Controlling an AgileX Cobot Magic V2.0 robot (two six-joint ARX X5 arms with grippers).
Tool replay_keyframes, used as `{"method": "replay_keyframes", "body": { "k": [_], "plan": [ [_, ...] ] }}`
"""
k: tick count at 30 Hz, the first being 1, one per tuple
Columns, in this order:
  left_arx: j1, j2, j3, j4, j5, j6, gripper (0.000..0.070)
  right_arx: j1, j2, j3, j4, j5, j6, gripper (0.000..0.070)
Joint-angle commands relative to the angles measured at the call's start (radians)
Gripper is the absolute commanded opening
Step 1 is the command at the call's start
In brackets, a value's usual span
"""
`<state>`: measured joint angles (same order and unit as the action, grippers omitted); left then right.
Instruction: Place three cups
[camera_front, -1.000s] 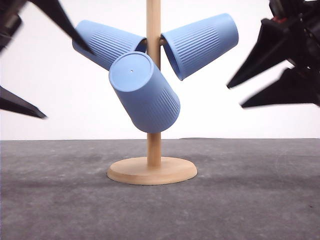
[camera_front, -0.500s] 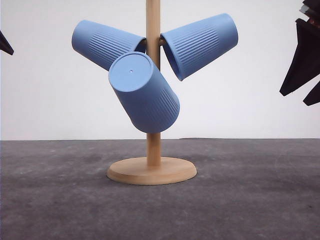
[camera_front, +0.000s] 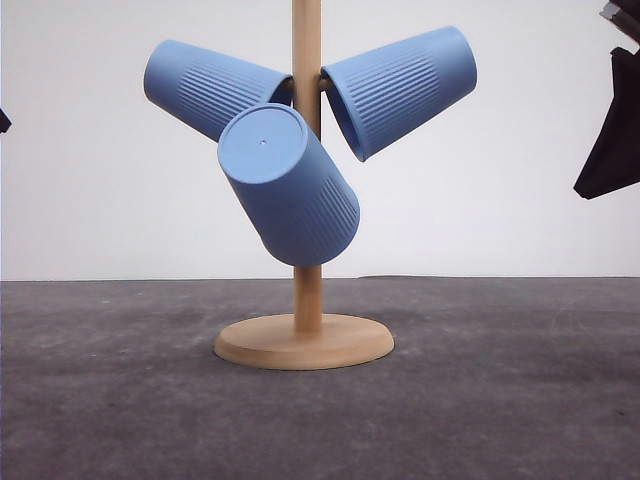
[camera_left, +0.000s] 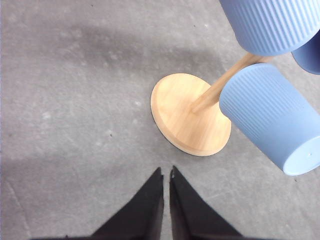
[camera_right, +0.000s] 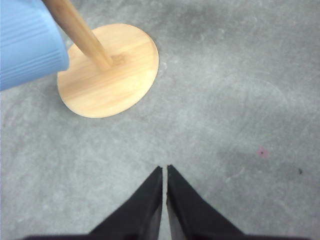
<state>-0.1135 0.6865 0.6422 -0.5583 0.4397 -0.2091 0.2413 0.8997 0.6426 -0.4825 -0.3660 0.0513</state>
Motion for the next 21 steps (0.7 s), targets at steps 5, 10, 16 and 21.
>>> {"method": "replay_keyframes", "body": {
  "k": [5,10,16,21],
  "plan": [
    [-0.001,0.004,0.002,0.005,-0.002,0.017,0.0,0.004,0.006,0.014,0.011,0.0,-0.006,0.0009],
    [-0.007,-0.035,-0.01,0.013,-0.004,0.067,0.0,0.004,0.006,0.014,0.011,0.0,-0.006,0.001],
    [0.02,-0.286,-0.247,0.235,-0.167,0.166,0.0,0.004,0.006,0.014,0.011,0.0,-0.006,0.0009],
    [0.067,-0.563,-0.429,0.26,-0.351,0.164,0.0,0.004,0.006,0.014,0.011,0.0,-0.006,0.0009]
  ]
}}
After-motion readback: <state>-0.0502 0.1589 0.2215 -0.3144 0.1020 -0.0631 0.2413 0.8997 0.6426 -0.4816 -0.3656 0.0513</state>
